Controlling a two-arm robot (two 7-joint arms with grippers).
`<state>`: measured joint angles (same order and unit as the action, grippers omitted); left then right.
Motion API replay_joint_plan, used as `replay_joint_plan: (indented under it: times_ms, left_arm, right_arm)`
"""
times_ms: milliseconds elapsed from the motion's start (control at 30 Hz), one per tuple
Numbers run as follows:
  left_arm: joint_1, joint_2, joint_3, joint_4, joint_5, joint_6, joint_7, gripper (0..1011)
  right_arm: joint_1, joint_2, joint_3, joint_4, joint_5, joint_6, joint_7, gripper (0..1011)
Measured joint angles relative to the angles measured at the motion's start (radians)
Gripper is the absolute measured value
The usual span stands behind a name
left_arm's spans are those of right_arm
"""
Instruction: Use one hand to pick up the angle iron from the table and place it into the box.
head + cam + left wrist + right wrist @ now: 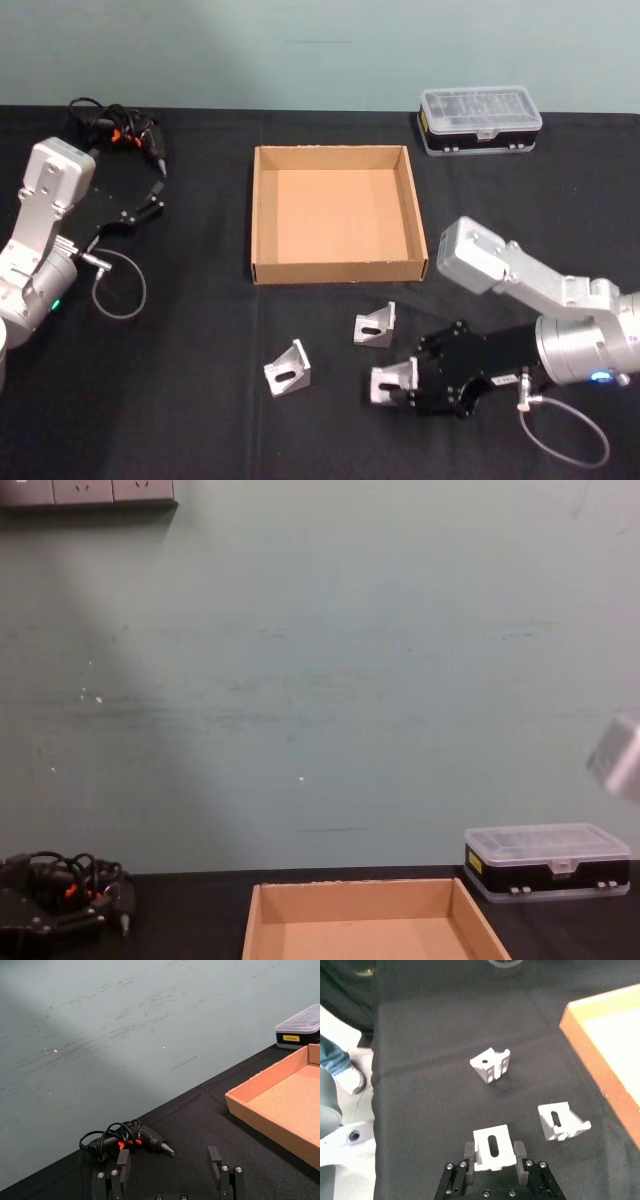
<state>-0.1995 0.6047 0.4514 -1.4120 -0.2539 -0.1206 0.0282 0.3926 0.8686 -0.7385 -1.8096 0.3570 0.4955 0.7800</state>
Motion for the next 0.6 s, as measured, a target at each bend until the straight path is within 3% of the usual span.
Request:
replay_joint_plan:
  times_ms: [233, 433, 600]
  left_arm:
    - [0.000, 0.000, 0.000, 0.000, 0.000, 0.000, 0.000, 1000]
    - [0.000, 0.000, 0.000, 0.000, 0.000, 0.000, 0.000, 1000]
    - [0.000, 0.000, 0.000, 0.000, 0.000, 0.000, 0.000, 1000]
  right_arm:
    - [0.014, -0.009, 0.047, -0.028, 0.047, -0.004, -0.025, 474]
    - [0.039, -0.029, 0.113, -0.032, 0.093, -0.023, -0.089, 474]
    - [0.061, -0.057, 0.140, -0.009, 0.098, -0.040, -0.137, 474]
